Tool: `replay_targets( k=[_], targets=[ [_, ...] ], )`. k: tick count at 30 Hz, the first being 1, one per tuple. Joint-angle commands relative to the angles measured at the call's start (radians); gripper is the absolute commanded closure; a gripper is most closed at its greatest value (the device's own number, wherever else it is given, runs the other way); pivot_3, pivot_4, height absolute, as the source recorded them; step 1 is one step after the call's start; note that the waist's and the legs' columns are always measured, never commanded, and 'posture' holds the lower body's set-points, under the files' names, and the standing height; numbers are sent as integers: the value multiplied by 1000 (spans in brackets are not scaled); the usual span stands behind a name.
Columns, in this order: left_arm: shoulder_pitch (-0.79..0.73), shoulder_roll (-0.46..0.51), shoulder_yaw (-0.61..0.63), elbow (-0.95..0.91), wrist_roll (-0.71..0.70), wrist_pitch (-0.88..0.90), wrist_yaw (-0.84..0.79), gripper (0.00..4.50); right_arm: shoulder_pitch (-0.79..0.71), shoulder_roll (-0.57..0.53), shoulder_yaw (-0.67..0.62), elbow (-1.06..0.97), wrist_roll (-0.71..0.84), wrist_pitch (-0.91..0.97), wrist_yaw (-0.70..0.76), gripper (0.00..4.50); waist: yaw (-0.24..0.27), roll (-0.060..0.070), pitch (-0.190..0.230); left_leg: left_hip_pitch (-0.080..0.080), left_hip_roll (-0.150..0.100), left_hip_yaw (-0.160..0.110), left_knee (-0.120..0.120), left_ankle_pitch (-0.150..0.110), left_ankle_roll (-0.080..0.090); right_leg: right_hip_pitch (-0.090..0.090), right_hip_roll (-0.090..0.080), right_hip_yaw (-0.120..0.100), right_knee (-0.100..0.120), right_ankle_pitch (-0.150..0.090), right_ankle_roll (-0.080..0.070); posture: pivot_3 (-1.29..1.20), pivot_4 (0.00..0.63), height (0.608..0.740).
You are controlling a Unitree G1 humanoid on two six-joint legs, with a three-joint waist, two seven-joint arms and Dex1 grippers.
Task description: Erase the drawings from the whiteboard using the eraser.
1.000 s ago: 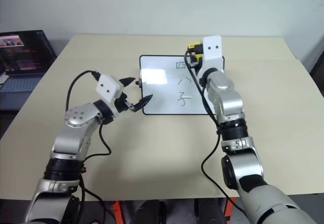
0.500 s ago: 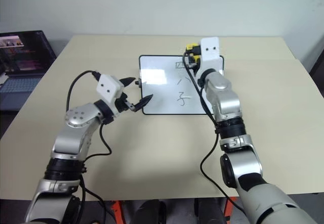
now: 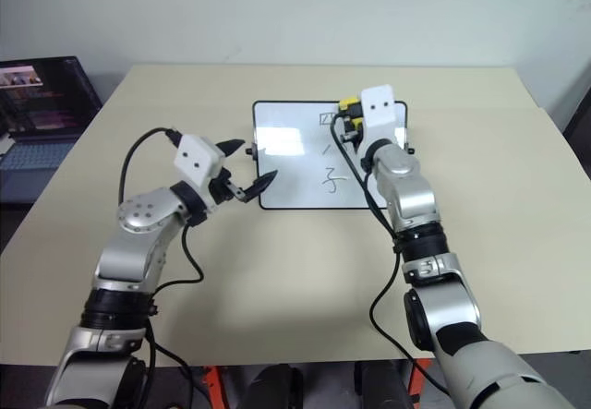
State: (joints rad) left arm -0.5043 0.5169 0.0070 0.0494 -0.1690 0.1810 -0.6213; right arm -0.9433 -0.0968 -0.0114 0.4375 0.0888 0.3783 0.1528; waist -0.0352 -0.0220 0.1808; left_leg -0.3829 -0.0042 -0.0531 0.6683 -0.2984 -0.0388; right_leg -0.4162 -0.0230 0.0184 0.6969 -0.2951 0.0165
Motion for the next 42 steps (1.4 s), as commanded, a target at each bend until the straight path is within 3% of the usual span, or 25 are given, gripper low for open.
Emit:
replay_targets(
  k=[1,21,42],
  targets=[
    [-7,17,32,-53,3,-8,11,0,-20,0,9,-3,-15,-37,6,3308,0,0,0,0,0,0,0,0,0,0,0,0,0,0,0,0,150,740],
    [60,28,74,-189,-3,66,59,0,-99,27,66,175,-76,-86,61,3308,-23,0,0,0,0,-1,6,-1,1,2,0,0,3,0,0,0,150,740],
    [105,12,86,-236,-4,87,108,0,-266,114,106,434,-113,-255,145,3308,-21,0,0,0,0,-1,8,-1,1,1,0,-1,4,1,-1,0,150,740]
  ],
)
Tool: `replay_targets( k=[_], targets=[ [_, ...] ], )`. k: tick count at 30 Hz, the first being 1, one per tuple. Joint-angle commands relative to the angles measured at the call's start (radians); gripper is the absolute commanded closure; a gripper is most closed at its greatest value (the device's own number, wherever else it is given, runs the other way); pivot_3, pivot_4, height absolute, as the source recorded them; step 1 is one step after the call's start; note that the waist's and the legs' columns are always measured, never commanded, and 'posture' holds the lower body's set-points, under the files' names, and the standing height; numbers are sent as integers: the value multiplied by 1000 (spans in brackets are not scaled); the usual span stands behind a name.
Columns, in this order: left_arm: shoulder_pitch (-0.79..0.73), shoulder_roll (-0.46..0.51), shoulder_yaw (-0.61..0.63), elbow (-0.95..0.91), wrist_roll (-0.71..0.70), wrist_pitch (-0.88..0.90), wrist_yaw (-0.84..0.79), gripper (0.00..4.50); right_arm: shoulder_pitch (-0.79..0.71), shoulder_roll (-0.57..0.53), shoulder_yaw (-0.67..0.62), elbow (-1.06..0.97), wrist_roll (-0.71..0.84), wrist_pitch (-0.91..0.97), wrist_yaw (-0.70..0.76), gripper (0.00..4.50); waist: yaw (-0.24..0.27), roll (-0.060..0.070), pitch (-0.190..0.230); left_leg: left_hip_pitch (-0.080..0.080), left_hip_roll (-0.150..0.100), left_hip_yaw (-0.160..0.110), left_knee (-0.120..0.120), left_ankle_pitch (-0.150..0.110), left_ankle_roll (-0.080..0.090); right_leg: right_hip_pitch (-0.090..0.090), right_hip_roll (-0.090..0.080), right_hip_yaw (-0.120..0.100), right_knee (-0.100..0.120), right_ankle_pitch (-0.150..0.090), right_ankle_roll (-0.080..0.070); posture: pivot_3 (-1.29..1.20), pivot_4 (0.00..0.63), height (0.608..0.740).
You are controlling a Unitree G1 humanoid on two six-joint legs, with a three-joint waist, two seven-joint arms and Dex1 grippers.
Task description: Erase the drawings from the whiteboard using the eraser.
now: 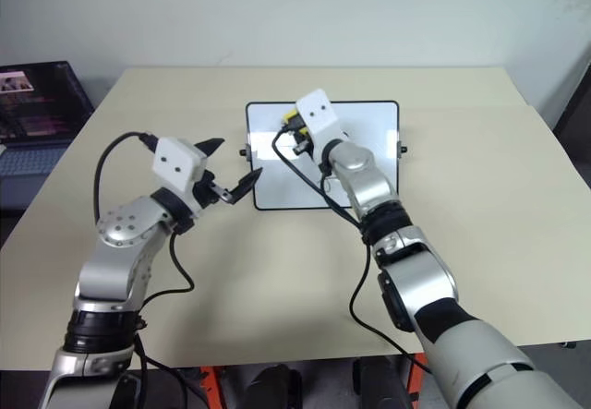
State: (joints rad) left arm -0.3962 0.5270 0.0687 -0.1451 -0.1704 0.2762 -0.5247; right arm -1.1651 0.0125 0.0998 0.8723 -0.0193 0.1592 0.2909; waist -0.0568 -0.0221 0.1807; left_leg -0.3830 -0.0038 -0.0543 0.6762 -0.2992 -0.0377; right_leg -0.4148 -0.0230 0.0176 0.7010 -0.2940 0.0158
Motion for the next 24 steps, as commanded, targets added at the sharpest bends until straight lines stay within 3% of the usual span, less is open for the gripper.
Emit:
replay_targets(
  k=[1,7,14,24],
  targets=[
    [-3,1,24,-39,-2,-9,13,0,-49,4,-6,8,-5,-40,7,3308,0,0,0,0,0,0,0,0,0,0,0,0,0,0,0,0,150,740],
    [-13,-9,11,-19,-3,-18,12,0,-56,-22,-19,1,3,-38,14,3308,0,0,0,-1,0,0,0,0,0,0,0,0,-2,0,0,0,150,740],
    [-43,-18,-1,19,-1,-35,-1,0,-58,-28,-16,-186,34,56,73,3308,0,0,0,-1,0,0,-1,0,0,-1,0,0,-2,0,0,0,150,740],
    [-60,-24,-5,46,1,-55,-10,0,-69,-62,58,-173,-42,-89,157,3308,1,0,0,-1,0,0,-1,0,0,-1,0,0,-2,0,0,0,150,740]
  ],
)
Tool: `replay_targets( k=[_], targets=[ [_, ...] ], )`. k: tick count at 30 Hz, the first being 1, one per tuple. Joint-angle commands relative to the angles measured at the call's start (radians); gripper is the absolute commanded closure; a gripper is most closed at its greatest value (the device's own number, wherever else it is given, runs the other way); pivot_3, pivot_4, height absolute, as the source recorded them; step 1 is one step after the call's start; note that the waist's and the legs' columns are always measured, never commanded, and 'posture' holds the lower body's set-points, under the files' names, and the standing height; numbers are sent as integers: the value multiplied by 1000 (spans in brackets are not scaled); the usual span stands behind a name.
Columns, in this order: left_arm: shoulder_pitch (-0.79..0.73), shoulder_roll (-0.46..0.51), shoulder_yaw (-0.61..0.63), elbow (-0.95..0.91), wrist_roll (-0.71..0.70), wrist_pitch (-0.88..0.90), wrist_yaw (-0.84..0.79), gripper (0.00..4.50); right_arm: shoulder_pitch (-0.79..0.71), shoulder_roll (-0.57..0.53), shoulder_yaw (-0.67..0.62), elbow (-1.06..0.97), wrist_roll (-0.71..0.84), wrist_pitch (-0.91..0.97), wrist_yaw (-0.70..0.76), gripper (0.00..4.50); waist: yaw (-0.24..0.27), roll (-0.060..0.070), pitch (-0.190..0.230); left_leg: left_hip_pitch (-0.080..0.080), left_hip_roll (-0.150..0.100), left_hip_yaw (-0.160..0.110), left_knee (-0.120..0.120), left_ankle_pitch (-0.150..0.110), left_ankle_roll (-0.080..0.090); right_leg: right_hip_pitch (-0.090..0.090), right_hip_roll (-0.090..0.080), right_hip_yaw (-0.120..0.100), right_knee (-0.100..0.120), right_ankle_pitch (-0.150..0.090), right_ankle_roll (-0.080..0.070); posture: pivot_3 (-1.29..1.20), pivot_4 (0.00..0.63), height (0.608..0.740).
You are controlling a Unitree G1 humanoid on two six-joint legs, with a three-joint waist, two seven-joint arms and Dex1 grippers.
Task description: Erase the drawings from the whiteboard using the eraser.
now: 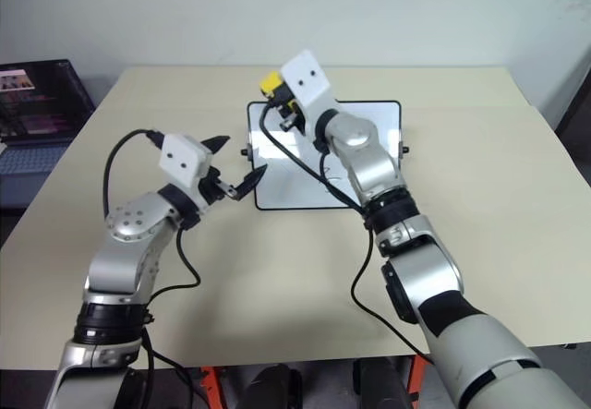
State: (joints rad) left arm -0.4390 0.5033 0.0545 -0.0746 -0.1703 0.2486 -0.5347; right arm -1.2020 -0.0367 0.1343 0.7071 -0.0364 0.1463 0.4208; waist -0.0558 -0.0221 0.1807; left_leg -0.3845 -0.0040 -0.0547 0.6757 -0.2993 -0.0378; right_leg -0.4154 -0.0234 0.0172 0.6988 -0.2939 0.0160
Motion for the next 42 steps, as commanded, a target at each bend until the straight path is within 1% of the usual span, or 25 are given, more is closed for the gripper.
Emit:
replay_targets(
  k=[1,6,16,22,33,37,42],
  targets=[
    [-16,0,10,-25,1,-28,0,0,-29,-20,37,-1,-38,-104,38,3308,0,0,0,0,0,0,0,0,0,0,0,0,0,0,0,0,150,740],
    [-7,1,13,-34,0,-24,3,0,-7,-60,102,54,-106,-276,85,3308,0,0,0,0,0,0,0,0,0,0,0,0,0,0,0,0,150,740],
    [-8,-1,10,-42,0,-16,7,0,-5,-126,168,201,-203,-428,122,3308,0,0,0,0,0,0,0,0,-1,0,0,0,0,0,0,0,150,740],
    [-21,-5,2,-36,0,-15,1,0,-14,-153,179,268,-240,-458,130,3308,-1,0,0,0,0,0,0,1,-1,0,0,0,0,0,0,0,150,740],
    [-29,-11,-5,-38,-2,-13,-1,0,-77,-168,138,350,-237,-469,91,3308,-1,0,0,0,0,0,0,1,-2,0,0,0,0,0,0,0,150,740],
    [-25,-12,-4,-43,-3,-11,-3,0,-99,-169,106,351,-217,-451,89,3308,-1,0,0,0,0,0,0,1,-2,0,0,0,0,0,0,0,150,740],
    [-26,-14,-5,-39,-1,-12,-3,0,-96,-168,96,337,-215,-437,101,3308,0,0,0,0,0,0,0,1,-2,0,0,0,0,0,0,0,150,740]
  ],
)
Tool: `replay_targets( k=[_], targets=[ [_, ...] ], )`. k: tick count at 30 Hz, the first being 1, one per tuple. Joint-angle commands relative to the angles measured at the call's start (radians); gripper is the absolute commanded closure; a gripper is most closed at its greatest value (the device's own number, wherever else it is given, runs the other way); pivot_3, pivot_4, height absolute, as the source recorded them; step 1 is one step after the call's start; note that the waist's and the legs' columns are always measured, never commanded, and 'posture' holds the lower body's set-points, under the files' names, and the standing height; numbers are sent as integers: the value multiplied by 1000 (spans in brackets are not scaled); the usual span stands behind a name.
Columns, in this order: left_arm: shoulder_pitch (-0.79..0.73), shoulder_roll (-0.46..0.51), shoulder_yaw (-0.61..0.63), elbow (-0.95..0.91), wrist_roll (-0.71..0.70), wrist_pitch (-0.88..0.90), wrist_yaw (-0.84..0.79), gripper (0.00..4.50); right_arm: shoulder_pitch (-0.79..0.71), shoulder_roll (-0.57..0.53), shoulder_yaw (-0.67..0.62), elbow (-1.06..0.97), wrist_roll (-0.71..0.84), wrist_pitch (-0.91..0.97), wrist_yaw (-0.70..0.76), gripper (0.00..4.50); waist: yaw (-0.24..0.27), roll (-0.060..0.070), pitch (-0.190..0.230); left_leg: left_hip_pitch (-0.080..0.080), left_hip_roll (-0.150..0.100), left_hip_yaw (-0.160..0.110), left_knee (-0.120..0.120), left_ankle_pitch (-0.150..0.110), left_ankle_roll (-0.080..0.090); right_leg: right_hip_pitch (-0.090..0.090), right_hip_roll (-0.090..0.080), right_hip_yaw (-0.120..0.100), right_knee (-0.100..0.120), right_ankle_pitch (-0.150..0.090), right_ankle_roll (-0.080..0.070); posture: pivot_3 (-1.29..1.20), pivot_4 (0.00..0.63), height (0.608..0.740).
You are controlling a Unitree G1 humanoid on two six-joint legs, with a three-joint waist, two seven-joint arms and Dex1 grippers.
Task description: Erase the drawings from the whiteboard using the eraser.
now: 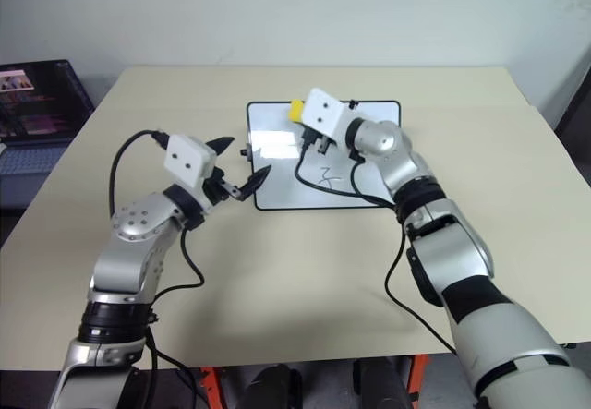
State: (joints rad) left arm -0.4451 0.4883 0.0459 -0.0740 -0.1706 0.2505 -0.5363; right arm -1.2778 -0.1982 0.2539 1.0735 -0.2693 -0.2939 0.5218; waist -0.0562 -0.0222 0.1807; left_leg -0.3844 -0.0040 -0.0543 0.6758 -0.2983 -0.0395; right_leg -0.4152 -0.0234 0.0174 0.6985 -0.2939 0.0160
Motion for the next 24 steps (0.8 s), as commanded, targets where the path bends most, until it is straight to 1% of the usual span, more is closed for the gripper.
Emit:
replay_targets(
  k=[1,8,17,24],
  targets=[
    [-22,0,3,-39,-1,-14,-2,0,-18,-7,-23,-30,18,5,0,3308,0,0,0,0,0,0,0,0,0,0,0,0,0,0,0,0,150,740],
    [-27,0,4,-49,-9,-6,-10,0,-21,-19,-27,3,13,19,-12,3308,0,0,0,0,0,0,0,0,0,0,0,0,0,0,0,0,150,740],
    [-12,-34,11,-79,-80,35,-39,0,-16,-31,-37,40,17,33,-21,3308,0,0,0,0,0,0,0,0,0,0,0,0,0,0,0,0,150,740],
    [-16,-34,0,-89,-92,61,-56,0,-21,-35,-37,70,5,26,-37,3308,0,0,0,0,0,1,0,0,0,0,0,0,0,0,0,0,150,740]
  ],
)
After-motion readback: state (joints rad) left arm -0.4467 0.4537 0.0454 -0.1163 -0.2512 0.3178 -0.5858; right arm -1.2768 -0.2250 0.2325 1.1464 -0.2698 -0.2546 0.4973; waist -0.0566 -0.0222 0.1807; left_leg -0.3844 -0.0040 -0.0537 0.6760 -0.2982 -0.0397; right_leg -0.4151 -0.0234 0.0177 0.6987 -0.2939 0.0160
